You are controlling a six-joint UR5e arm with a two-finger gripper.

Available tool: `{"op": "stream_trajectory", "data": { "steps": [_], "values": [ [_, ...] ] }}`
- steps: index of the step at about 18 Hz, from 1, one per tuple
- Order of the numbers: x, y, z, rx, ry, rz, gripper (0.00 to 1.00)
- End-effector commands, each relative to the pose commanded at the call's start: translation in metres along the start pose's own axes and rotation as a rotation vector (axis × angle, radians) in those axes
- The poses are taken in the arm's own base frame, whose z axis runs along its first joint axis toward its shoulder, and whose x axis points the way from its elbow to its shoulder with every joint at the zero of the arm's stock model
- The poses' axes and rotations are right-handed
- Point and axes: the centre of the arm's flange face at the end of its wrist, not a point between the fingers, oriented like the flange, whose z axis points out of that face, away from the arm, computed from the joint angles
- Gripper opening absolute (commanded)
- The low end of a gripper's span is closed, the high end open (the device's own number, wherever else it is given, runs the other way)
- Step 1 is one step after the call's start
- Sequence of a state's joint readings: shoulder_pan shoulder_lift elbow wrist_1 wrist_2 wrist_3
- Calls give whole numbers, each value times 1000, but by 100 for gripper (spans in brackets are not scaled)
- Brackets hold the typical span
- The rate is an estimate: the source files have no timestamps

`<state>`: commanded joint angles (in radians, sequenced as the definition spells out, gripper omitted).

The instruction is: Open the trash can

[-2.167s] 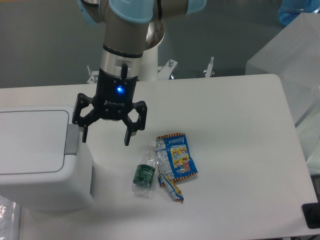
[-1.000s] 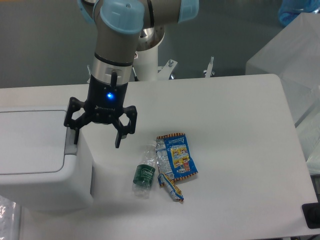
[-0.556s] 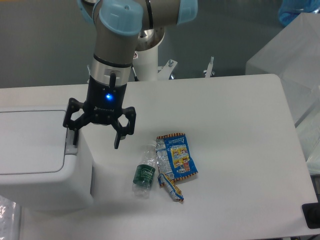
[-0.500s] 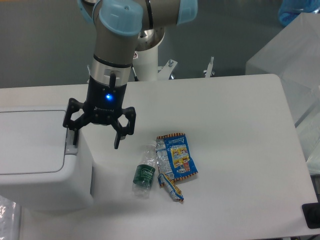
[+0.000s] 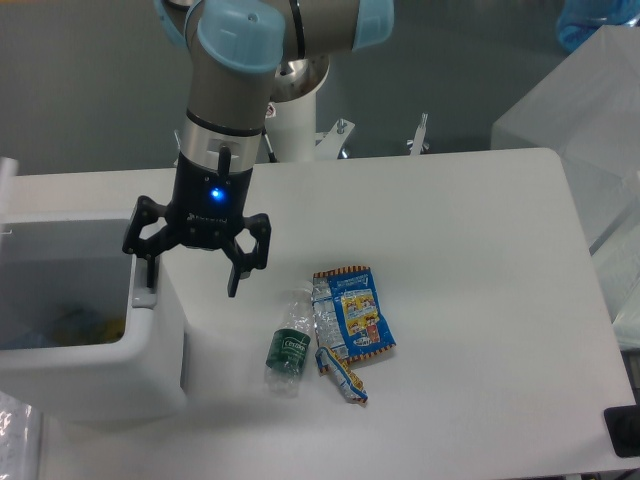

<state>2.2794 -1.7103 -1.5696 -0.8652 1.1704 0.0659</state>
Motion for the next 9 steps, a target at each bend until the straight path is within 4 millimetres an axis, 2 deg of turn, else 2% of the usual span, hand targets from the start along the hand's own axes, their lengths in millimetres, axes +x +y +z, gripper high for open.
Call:
{"op": "stream_trajectory", "data": {
  "steps": [1,3,9],
  "values": [
    [-5,-10,-11,26,-12,7,100],
    [-35,-22,-29,59,-69,29,100],
    [-117,-23,-55,-7,-368,211,100]
  ]
}}
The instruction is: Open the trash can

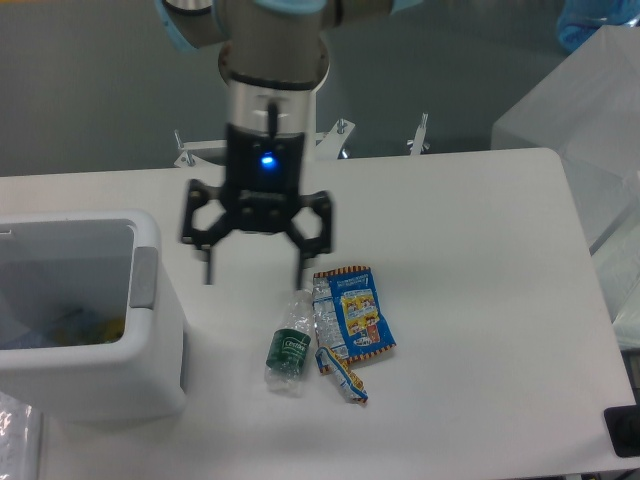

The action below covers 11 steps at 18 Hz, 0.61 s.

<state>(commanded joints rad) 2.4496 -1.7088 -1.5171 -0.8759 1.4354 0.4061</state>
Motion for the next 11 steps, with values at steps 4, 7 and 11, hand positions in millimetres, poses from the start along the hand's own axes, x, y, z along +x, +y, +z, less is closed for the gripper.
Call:
{"op": "stream_trajectory", "data": {
  "steps": [4,7,11],
  "values": [
    [-63,23,5,-63,-66,137,100],
    [-95,43,9,-182,-56,333,100],
    [-117,65,9,-306,-53,502,100]
  ]
}}
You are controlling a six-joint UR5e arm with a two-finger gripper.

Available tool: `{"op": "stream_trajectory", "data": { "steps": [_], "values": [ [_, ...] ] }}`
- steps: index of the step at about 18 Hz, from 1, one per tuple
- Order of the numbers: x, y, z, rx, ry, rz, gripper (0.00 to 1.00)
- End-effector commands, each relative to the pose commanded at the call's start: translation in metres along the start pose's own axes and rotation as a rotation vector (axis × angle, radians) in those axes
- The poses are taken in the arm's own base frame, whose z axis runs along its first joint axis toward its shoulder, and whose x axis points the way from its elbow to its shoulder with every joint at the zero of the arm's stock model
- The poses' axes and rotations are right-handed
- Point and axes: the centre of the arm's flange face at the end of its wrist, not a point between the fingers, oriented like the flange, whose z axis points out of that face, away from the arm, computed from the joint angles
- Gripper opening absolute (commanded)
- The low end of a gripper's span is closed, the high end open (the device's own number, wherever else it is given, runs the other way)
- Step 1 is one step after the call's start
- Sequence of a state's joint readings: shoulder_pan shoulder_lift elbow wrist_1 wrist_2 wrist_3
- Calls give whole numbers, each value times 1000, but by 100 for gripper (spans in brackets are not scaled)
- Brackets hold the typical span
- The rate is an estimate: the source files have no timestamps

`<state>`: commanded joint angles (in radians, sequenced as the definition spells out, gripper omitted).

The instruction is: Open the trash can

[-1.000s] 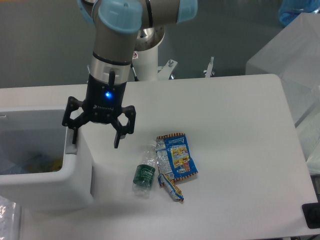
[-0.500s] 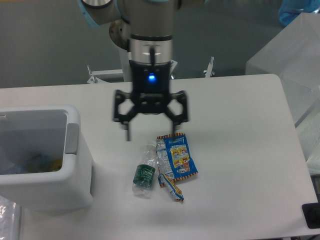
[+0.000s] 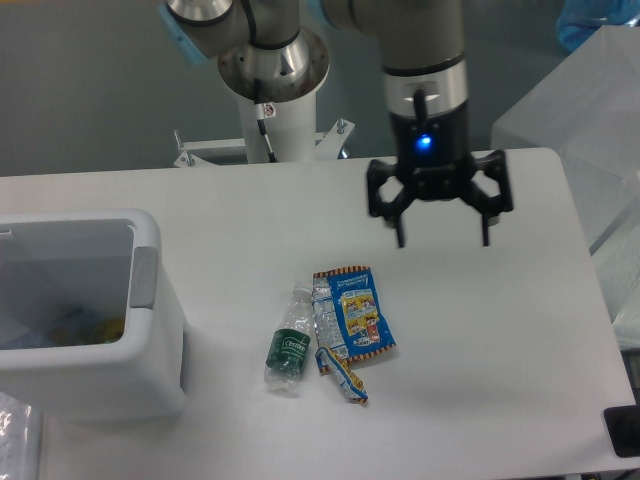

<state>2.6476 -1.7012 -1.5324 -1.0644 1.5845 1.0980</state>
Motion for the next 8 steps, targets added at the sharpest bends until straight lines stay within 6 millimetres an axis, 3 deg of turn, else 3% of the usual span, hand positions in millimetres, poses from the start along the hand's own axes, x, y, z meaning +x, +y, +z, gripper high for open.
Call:
{"op": "stream_trajectory", "data": {
  "steps": [4,8],
  "values": [
    [10,13,1,-68,44,105,100],
    [10,55,-15,-109,30,143,100]
  ]
}}
